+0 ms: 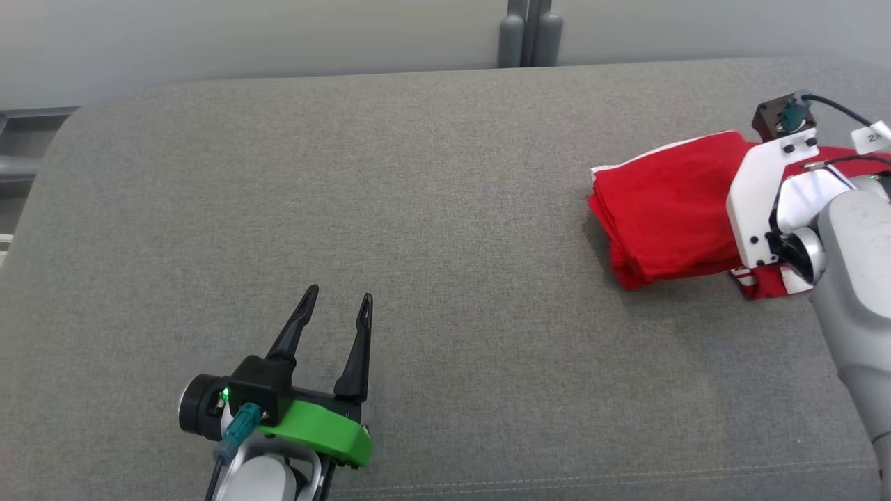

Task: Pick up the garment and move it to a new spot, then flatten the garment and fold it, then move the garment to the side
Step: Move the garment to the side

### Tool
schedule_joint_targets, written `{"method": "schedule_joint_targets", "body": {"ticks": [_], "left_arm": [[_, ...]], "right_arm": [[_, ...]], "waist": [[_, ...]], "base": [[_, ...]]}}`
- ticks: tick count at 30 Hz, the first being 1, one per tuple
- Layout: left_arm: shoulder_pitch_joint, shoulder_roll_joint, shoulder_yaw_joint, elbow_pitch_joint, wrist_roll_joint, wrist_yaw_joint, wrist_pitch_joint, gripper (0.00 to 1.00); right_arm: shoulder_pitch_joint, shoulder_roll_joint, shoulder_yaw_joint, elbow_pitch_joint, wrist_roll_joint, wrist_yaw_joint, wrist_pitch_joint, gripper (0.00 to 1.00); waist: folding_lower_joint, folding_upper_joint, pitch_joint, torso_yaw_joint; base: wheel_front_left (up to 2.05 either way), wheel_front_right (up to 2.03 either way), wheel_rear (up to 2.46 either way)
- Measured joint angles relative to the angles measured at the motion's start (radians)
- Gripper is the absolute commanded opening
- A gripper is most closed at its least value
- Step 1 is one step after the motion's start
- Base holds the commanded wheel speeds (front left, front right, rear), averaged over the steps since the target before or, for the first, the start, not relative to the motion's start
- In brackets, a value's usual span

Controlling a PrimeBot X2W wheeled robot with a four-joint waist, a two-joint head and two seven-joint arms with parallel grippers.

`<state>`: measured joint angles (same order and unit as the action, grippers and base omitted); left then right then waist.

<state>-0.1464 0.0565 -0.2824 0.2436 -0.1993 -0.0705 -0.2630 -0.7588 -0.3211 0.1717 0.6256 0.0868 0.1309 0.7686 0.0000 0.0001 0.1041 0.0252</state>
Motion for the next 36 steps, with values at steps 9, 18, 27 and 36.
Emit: {"method": "schedule_joint_targets", "body": {"ticks": [9,18,27,36], "left_arm": [[-0.029,0.001,-0.002,0.001,0.006,-0.010,-0.001,1.00],[-0.044,0.009,0.006,0.006,0.008,-0.013,-0.001,1.00],[-0.045,0.014,0.007,0.002,0.015,-0.017,-0.001,1.00],[-0.078,0.020,-0.012,0.004,0.025,-0.026,-0.001,1.00]], "right_arm": [[0.006,-0.071,-0.008,-0.071,-0.035,0.000,-0.007,0.00],[-0.003,-0.116,-0.076,-0.103,-0.180,0.000,-0.050,0.00],[0.049,-0.173,-0.151,-0.156,-0.224,0.001,-0.014,0.00],[0.077,-0.266,-0.136,-0.129,-0.289,0.001,-0.082,0.00]], "waist": [[0.0000,0.0000,0.051,-0.024],[0.0000,0.0000,0.087,0.007],[0.0000,0.0000,0.112,0.029],[0.0000,0.0000,0.163,0.049]], "base": [[0.00,0.00,0.00],[0.00,0.00,0.00],[0.00,0.00,0.00],[0.00,0.00,0.00]]}}
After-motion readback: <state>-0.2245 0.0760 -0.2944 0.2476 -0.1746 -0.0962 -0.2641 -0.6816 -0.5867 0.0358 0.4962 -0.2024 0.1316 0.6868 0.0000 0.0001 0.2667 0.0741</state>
